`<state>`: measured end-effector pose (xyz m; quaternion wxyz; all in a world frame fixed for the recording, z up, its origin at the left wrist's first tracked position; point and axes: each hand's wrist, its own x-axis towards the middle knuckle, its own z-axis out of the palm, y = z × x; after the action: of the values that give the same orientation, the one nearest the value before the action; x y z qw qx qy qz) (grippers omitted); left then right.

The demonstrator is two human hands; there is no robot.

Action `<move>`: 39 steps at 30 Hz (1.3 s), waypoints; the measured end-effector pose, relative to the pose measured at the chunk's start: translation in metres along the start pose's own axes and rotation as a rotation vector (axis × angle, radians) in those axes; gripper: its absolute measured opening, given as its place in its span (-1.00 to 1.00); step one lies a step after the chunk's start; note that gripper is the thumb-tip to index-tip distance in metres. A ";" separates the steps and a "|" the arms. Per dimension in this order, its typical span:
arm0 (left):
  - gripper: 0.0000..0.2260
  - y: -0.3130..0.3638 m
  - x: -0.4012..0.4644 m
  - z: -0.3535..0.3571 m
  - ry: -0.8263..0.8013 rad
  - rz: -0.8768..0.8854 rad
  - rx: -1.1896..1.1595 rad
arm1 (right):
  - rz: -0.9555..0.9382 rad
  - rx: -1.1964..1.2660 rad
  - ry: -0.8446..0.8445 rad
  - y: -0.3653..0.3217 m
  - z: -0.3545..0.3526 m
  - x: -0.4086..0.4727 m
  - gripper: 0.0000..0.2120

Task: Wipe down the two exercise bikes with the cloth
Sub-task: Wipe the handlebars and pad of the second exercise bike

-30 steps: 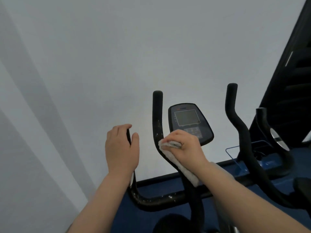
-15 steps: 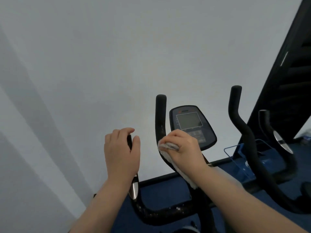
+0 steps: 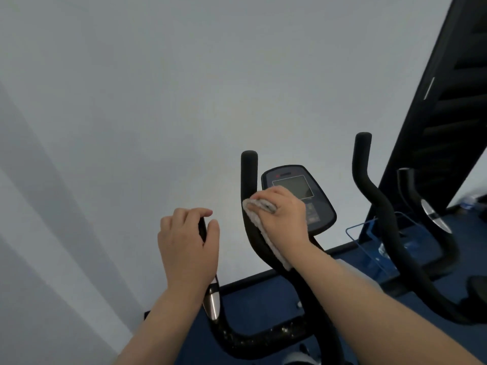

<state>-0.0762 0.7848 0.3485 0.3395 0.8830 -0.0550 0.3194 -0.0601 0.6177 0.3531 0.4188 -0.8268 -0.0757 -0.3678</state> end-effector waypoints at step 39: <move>-0.75 -0.009 -0.008 -0.006 -0.089 -0.061 -0.270 | 0.446 0.456 0.123 -0.024 0.009 0.034 -0.87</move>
<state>-0.0830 0.7940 0.3417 0.4620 0.8438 -0.0855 0.2593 -0.0413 0.6329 0.3876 0.6672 -0.6841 0.0523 -0.2901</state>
